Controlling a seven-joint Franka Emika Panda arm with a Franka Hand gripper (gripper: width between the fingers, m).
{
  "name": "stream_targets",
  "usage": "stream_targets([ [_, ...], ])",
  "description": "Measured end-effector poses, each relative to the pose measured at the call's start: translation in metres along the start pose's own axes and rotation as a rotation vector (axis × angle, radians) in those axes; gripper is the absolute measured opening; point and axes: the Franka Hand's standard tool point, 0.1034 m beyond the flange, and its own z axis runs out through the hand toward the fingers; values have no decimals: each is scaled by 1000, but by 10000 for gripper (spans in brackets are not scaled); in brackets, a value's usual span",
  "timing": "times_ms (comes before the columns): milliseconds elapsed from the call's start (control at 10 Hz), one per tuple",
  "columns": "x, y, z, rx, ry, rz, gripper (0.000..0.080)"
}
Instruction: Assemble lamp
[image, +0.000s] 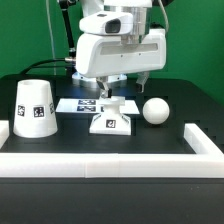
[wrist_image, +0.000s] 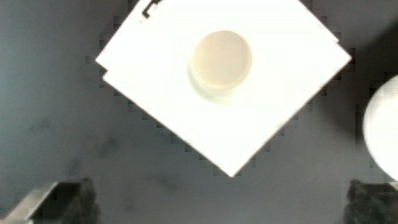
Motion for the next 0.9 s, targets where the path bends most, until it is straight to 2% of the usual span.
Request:
stream_targets([
  [200, 1, 4, -1, -3, 3, 99, 699],
  [400, -10, 19, -4, -9, 11, 290, 699],
  [500, -17, 20, -1, 0, 12, 385, 699],
  [900, -13, 13, 0, 24, 15, 577, 699],
])
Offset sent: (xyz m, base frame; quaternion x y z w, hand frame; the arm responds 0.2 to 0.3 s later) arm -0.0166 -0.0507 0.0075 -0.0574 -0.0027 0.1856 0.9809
